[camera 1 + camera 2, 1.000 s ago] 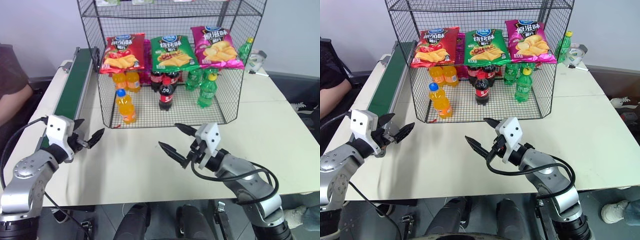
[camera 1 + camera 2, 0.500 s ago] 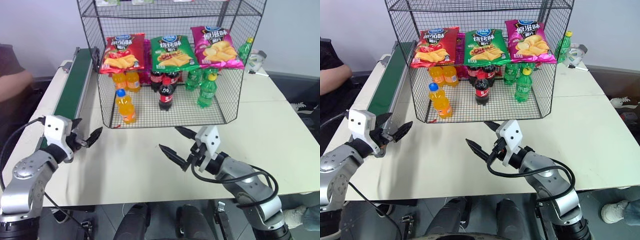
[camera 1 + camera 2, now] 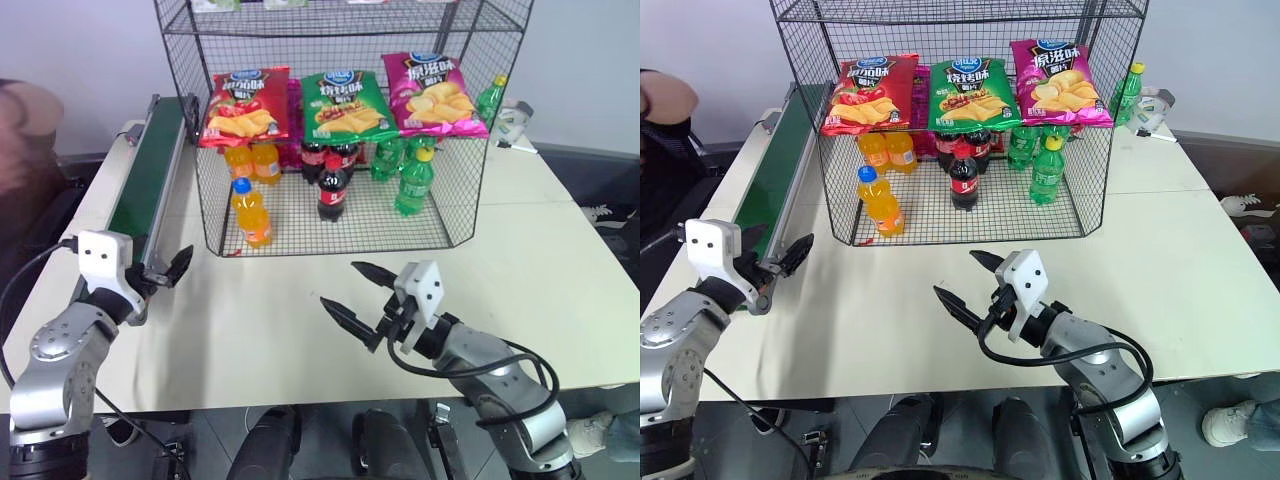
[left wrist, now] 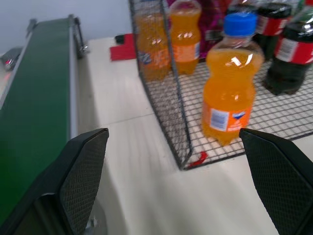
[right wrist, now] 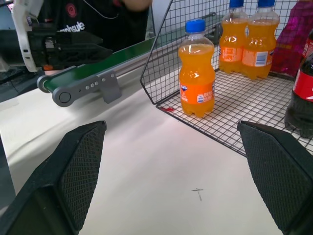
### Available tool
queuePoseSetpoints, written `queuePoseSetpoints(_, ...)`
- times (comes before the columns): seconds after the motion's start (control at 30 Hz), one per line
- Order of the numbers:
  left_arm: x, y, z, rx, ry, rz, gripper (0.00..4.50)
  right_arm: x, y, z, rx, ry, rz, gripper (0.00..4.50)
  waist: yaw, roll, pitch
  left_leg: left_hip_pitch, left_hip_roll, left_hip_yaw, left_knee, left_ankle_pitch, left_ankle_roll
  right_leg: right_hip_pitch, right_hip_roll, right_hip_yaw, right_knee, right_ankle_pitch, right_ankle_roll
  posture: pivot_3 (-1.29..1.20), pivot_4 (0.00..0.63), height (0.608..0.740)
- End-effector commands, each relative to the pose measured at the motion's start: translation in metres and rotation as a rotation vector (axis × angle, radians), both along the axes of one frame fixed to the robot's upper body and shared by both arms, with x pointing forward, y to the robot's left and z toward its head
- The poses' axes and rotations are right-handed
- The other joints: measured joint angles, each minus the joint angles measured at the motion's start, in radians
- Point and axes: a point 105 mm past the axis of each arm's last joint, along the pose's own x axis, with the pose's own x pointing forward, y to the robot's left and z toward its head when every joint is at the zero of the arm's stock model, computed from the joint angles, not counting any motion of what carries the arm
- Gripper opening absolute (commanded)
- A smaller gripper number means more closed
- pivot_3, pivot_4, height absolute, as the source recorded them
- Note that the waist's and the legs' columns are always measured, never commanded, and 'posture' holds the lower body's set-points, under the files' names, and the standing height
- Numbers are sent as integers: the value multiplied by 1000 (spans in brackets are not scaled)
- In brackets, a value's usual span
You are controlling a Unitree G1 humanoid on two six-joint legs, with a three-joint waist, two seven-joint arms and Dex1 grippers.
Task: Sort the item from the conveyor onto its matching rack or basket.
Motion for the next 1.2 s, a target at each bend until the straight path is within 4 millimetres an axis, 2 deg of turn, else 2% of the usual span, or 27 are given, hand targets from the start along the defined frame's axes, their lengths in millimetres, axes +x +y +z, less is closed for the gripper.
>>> queuePoseSetpoints(0.03,-2,4,9,-14,-38,20,4481,-5,1,13,26,-62,20,4500,1,0,0,0,0,0,0,0,0,0,0,0,0,0,0,0,150,740)
queuePoseSetpoints(0.5,0,-2,5,-29,-83,47,4481,-2,-3,8,37,-54,14,4500,1,0,0,0,0,0,0,0,0,0,0,0,0,0,0,0,150,740)
queuePoseSetpoints(0.9,-2,24,13,-16,-149,262,4481,-1,7,14,40,-63,61,4500,2,0,0,0,0,0,0,0,0,1,0,0,0,0,0,0,150,740)
queuePoseSetpoints(1.07,-2,28,20,-16,-198,251,4481,3,8,16,34,-67,72,4500,2,0,0,0,0,0,0,0,0,1,0,0,0,1,1,0,150,740)
queuePoseSetpoints(1.2,-1,45,16,-75,-191,331,4481,7,8,16,34,-69,71,4500,3,0,0,0,0,0,0,0,0,0,0,-1,0,1,1,0,150,740)
